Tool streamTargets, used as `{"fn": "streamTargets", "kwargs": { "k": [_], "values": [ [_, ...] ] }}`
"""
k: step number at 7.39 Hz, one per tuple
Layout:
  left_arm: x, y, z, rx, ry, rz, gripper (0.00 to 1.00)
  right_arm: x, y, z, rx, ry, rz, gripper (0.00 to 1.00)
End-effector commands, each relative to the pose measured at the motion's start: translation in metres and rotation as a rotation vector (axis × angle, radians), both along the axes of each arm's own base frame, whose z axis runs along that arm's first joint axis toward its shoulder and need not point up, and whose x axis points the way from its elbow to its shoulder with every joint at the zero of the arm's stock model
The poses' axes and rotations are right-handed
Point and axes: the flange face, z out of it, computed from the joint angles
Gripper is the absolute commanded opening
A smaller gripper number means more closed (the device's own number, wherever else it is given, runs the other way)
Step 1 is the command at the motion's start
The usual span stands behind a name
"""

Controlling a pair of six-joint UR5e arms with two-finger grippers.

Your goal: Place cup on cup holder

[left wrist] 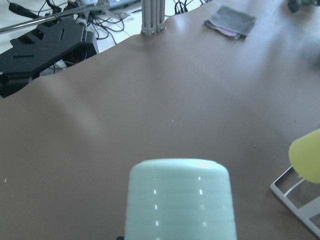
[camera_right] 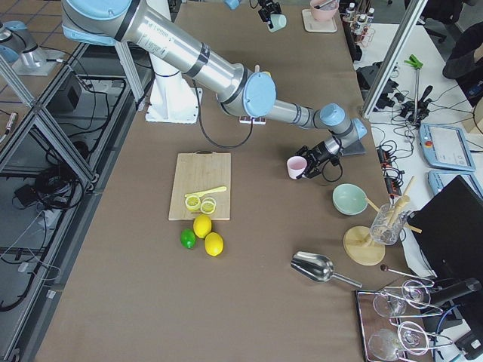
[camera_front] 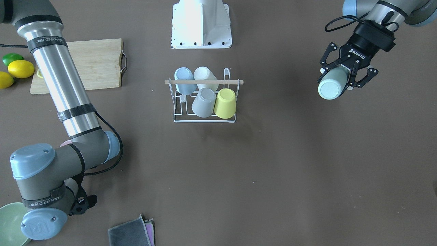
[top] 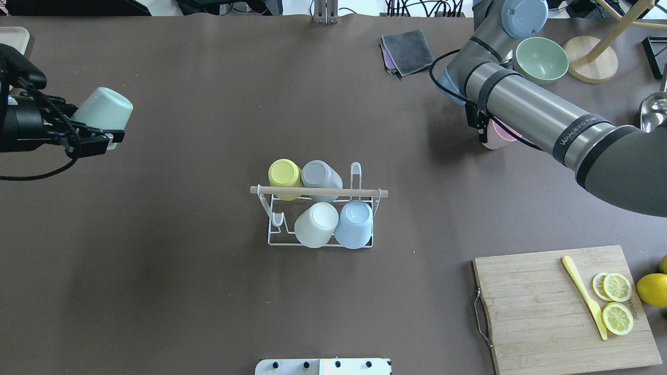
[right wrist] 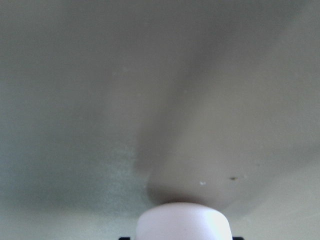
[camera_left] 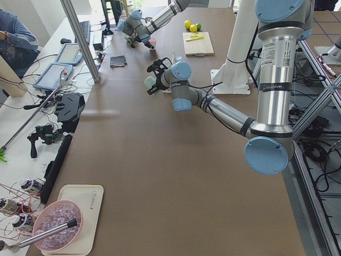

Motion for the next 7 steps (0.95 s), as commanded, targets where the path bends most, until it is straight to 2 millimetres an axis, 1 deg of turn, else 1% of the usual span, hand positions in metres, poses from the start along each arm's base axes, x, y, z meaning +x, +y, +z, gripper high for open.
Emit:
{"fn": "streamTargets", "kwargs": {
  "k": [1,2,3,4,5,6,7],
  "values": [
    [0.014,0.010,-0.002,0.096,0.135,-0.055,0.09,0.017,-0.010,-0.019,-0.002,-0.005,-0.033,0.00],
    [0.034,0.019,-0.015,0.134,0.174,-0.041,0.08,0.019,-0.013,-0.027,0.015,-0.016,-0.048,0.00],
    [0.070,0.028,-0.031,0.162,0.201,-0.065,0.09,0.020,-0.020,-0.043,0.048,-0.037,-0.055,0.00],
    [0.112,0.052,-0.048,0.185,0.228,-0.147,0.09,0.031,-0.031,-0.061,0.087,-0.057,-0.037,0.00],
    [0.137,0.077,-0.049,0.206,0.216,-0.181,0.09,0.049,-0.043,-0.071,0.108,-0.069,-0.010,0.00],
    [0.150,0.091,-0.053,0.248,0.193,-0.197,0.09,0.060,-0.050,-0.086,0.148,-0.086,0.014,0.00],
    [0.158,0.105,-0.055,0.301,0.172,-0.260,0.09,0.071,-0.056,-0.102,0.185,-0.104,0.032,0.00]
  ]
}}
